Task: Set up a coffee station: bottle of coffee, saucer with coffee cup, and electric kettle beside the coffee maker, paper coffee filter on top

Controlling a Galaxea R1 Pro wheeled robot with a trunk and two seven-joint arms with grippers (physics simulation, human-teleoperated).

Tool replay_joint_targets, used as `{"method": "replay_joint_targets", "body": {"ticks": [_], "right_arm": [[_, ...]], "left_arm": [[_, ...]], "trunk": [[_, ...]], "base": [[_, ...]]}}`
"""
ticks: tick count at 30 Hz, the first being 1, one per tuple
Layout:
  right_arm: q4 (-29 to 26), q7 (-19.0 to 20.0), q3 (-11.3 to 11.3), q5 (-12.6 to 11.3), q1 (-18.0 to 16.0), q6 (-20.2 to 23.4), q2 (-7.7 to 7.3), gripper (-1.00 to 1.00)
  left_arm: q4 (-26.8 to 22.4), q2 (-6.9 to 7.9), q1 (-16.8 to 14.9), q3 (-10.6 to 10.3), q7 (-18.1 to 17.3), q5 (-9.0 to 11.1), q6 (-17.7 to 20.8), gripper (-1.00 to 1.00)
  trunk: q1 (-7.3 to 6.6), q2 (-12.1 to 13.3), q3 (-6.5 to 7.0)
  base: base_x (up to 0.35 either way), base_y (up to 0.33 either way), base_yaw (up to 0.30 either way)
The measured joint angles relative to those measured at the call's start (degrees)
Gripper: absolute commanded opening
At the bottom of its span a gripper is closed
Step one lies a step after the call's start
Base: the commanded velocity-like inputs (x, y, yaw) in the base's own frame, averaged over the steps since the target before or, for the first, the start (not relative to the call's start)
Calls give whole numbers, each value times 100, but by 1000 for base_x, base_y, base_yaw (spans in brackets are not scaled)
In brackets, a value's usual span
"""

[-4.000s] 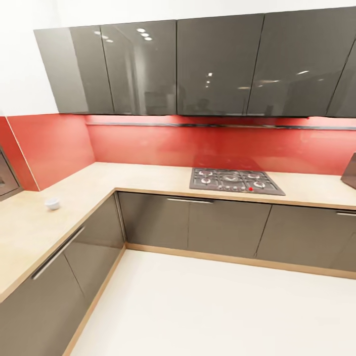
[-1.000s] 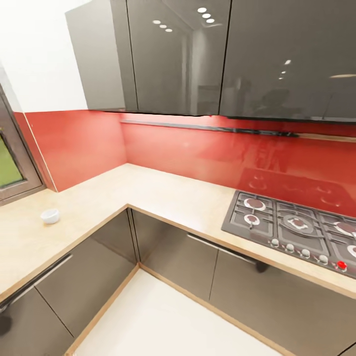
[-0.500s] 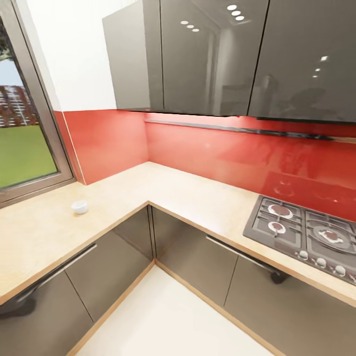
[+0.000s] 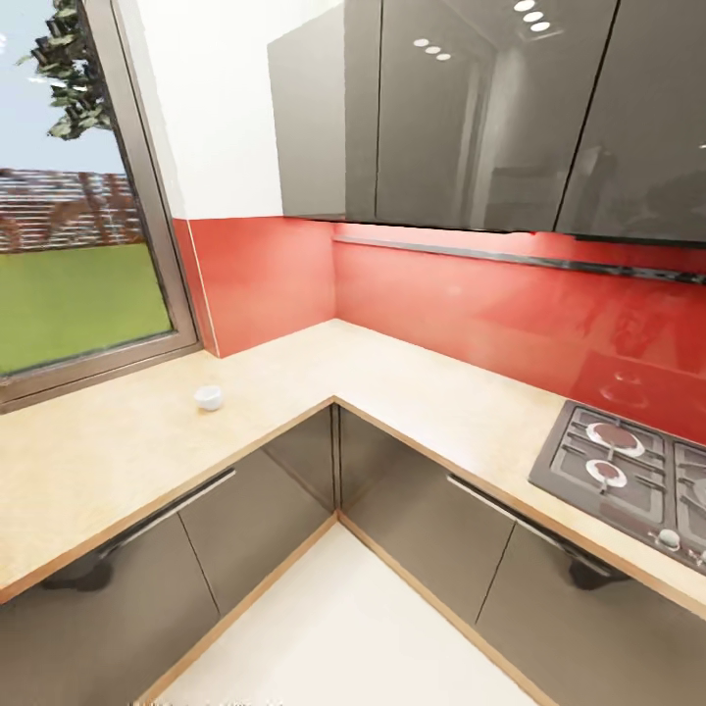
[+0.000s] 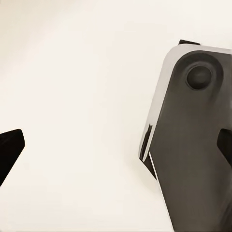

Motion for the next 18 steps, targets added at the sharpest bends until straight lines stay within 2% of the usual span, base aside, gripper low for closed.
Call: {"method": "replay_joint_targets", "body": {"ticks": [18], "right_arm": [[3,-5,0,0,0,0,0,100]], "left_arm": [[1,0,-1,-6,0,0,0,100]], "trunk": [[0,0,0]], "base": [[0,0,280]]}}
